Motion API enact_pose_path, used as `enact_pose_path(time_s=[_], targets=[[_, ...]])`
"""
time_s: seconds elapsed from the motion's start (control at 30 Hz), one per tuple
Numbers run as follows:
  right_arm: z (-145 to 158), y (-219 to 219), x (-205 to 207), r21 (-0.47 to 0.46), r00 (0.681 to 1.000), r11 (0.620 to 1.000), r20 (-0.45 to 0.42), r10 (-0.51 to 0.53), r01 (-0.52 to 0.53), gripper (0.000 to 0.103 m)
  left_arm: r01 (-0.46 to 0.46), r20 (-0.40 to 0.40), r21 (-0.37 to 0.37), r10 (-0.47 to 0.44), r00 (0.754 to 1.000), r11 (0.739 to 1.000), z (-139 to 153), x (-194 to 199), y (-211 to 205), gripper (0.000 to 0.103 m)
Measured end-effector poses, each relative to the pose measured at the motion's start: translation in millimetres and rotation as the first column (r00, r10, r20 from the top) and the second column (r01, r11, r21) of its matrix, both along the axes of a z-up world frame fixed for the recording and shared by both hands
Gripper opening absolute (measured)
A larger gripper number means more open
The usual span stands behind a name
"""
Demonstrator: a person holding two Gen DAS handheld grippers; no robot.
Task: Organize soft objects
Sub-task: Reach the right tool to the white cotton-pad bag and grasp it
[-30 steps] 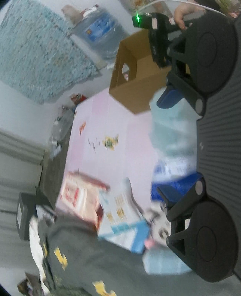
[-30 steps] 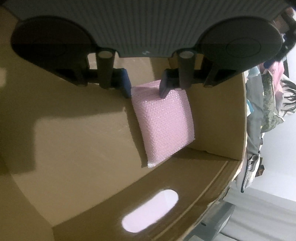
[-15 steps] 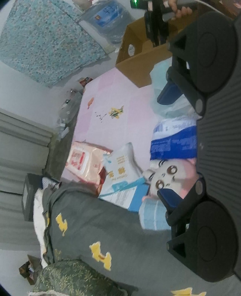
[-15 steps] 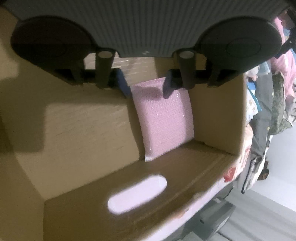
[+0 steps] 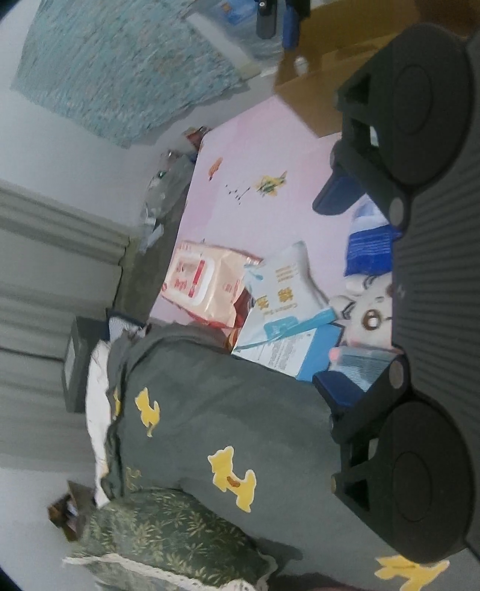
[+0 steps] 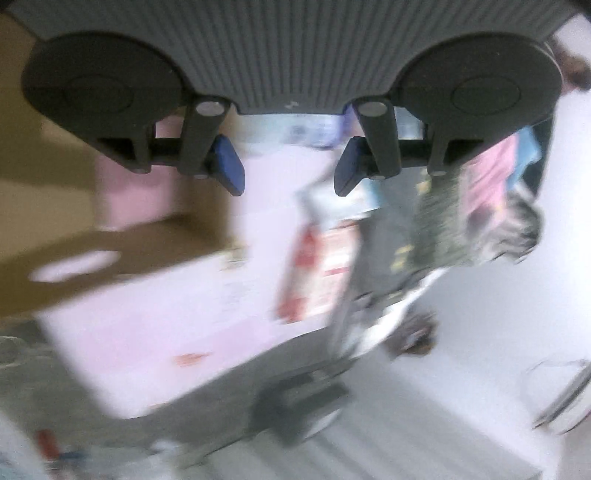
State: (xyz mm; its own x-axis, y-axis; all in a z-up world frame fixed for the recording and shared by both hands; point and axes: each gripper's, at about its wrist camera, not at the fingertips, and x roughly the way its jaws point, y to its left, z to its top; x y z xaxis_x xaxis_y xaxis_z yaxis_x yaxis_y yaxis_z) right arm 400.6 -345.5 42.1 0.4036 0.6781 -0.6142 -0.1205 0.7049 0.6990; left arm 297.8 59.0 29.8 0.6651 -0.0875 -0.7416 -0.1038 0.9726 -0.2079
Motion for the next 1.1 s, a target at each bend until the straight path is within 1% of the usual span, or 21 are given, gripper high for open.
enact_pose_path(time_s=[0.03,0.1,0.13,0.2,0.27,0.37,0.47,0.53,0.6,0.67,0.73,0.8,0.83,0.87,0.93,0.97,1.03,1.1], targets=[[2,16,9,0.02,1.0,0.999,-0.009,0.029,-0.029,0.054,-0.007,-0.008,-0.002,0.007,1.0,1.0,-2,8,0,0.084],[-5,54,30,0.05,0.995,0.995,-0.045,0.085,-0.083,0.054,-0.003,-0.032,0.001,0.003,0.999,1.0,-8,25,-2,0.08],[-7,73,40,0.052,0.992,0.993,-0.063,0.109,-0.106,0.054,-0.015,-0.054,0.001,0.015,0.998,1.0,-12,35,-2,0.073],[-18,109,58,0.049,0.983,0.99,-0.114,0.141,-0.136,0.054,-0.048,-0.099,-0.018,0.046,0.994,0.999,-21,55,1,0.069],[-36,145,80,0.04,0.971,0.986,-0.173,0.164,-0.159,0.054,-0.074,-0.139,-0.036,0.069,0.988,0.997,-31,76,5,0.068],[-63,190,107,-0.034,0.965,0.984,-0.2,0.167,-0.177,0.054,-0.093,-0.194,-0.026,0.087,0.977,0.995,-46,101,8,0.067],[-92,219,134,-0.068,0.961,0.984,-0.233,0.148,-0.168,0.054,-0.103,-0.247,-0.025,0.093,0.965,0.994,-60,120,9,0.069],[-113,229,148,-0.075,0.956,0.985,-0.261,0.13,-0.155,0.054,-0.117,-0.281,-0.027,0.105,0.954,0.993,-69,131,11,0.079],[-130,236,158,-0.088,0.953,0.986,-0.282,0.112,-0.142,0.054,-0.119,-0.303,-0.023,0.107,0.947,0.993,-76,139,11,0.08],[-145,240,165,-0.075,0.946,0.988,-0.307,0.108,-0.137,0.054,-0.127,-0.322,-0.009,0.118,0.94,0.992,-83,145,12,0.08],[-161,246,170,-0.063,0.94,0.989,-0.323,0.108,-0.135,0.054,-0.131,-0.333,-0.019,0.118,0.936,0.991,-89,149,13,0.08],[-165,248,172,-0.031,0.942,0.99,-0.315,0.118,-0.135,0.053,-0.131,-0.316,-0.02,0.118,0.941,0.991,-89,150,12,0.08],[-167,249,173,-0.02,0.941,0.991,-0.316,0.123,-0.136,0.054,-0.122,-0.313,-0.036,0.104,0.944,0.992,-89,152,10,0.074],[-168,250,173,-0.005,0.94,0.991,-0.317,0.129,-0.137,0.054,-0.118,-0.322,-0.062,0.092,0.942,0.991,-90,153,10,0.074],[-170,251,171,0.021,0.934,0.99,-0.329,0.14,-0.141,0.054,-0.15,-0.333,-0.074,0.118,0.936,0.986,-88,153,9,0.07],[-169,250,170,0.018,0.935,0.99,-0.328,0.138,-0.14,0.053,-0.153,-0.334,-0.079,0.119,0.935,0.985,-86,153,9,0.069],[-165,247,168,0.026,0.934,0.991,-0.332,0.132,-0.13,0.05,-0.148,-0.328,-0.103,0.107,0.938,0.984,-78,149,7,0.068],[-158,240,167,0.047,0.936,0.992,-0.329,0.125,-0.116,0.049,-0.13,-0.308,-0.122,0.087,0.947,0.984,-66,141,4,0.068]])
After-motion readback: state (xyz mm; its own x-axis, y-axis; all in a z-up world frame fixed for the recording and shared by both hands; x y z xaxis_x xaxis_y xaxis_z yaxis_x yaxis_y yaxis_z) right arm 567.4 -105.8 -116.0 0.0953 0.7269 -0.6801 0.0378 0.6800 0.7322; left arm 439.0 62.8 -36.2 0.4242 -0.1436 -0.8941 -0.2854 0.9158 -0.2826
